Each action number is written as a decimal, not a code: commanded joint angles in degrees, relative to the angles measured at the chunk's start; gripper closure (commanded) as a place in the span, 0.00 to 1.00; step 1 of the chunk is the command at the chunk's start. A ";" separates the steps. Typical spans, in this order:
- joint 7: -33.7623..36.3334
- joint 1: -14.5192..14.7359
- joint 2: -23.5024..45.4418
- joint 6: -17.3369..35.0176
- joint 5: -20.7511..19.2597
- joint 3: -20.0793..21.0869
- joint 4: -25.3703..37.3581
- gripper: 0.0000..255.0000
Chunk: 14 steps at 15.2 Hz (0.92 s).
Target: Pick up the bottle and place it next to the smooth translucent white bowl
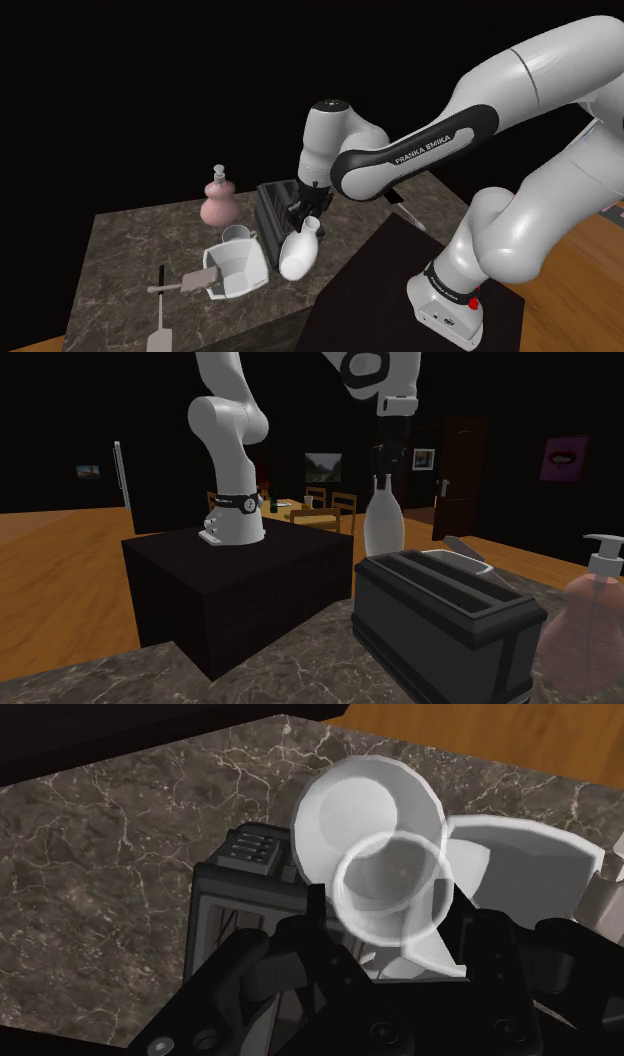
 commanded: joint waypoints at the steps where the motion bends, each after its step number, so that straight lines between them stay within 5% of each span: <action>1: 0.11 -0.09 1.19 1.77 -0.22 0.09 -0.53 1.00; 14: 2.10 -0.58 10.83 13.54 -3.02 0.54 -2.84 1.00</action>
